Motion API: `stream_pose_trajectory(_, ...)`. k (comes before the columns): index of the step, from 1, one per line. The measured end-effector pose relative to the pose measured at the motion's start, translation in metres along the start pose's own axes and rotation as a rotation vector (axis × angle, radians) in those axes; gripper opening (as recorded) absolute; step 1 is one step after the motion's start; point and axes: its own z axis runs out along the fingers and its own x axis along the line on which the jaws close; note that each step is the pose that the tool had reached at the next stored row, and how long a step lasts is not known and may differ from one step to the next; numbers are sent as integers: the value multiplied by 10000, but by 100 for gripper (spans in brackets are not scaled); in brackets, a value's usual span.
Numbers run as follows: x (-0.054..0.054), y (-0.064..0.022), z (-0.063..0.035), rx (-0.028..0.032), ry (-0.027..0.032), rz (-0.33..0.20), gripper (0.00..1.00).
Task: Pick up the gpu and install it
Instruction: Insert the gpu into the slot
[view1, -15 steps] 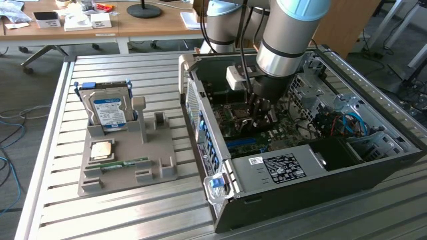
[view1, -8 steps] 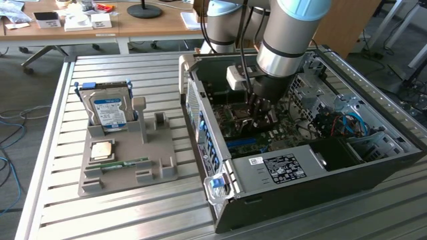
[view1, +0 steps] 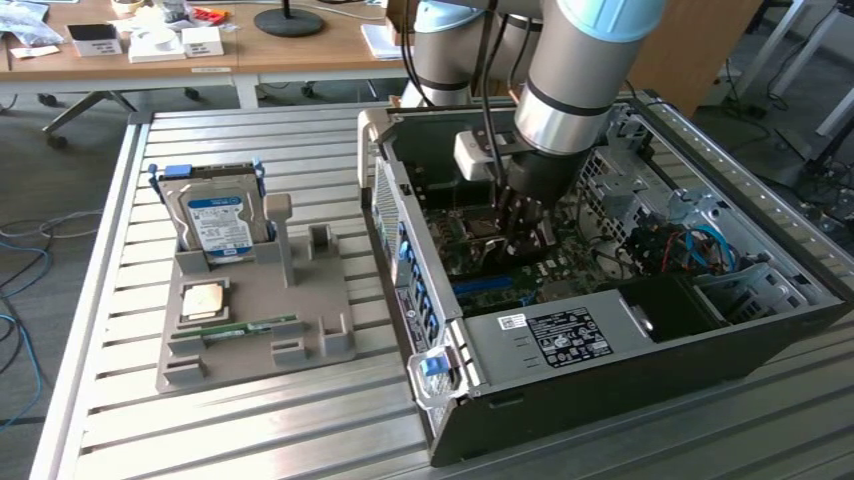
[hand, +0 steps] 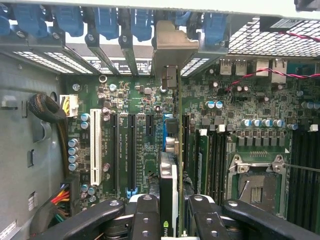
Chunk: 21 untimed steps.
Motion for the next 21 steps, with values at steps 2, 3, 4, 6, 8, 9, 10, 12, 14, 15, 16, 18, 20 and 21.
stream_pose_trajectory(2,0,0,0,-12,1,3,27)
stream_pose_trajectory(3,0,0,0,-14,0,3,27)
stream_pose_trajectory(4,0,-1,0,-16,1,2,27)
stream_pose_trajectory(6,0,-8,0,-17,0,-1,27)
stream_pose_trajectory(8,0,-9,0,-17,1,2,27)
stream_pose_trajectory(9,0,-9,0,-17,1,2,27)
stream_pose_trajectory(10,0,-9,-1,-17,1,2,27)
stream_pose_trajectory(12,4,-10,0,-16,1,1,27)
stream_pose_trajectory(14,7,-10,0,-16,0,1,27)
stream_pose_trajectory(15,7,-10,0,-16,0,2,27)
stream_pose_trajectory(16,7,-10,-1,-16,0,2,27)
stream_pose_trajectory(18,8,-10,-1,-16,0,2,27)
stream_pose_trajectory(20,8,-10,0,-16,0,1,27)
stream_pose_trajectory(21,8,-8,1,-16,0,1,27)
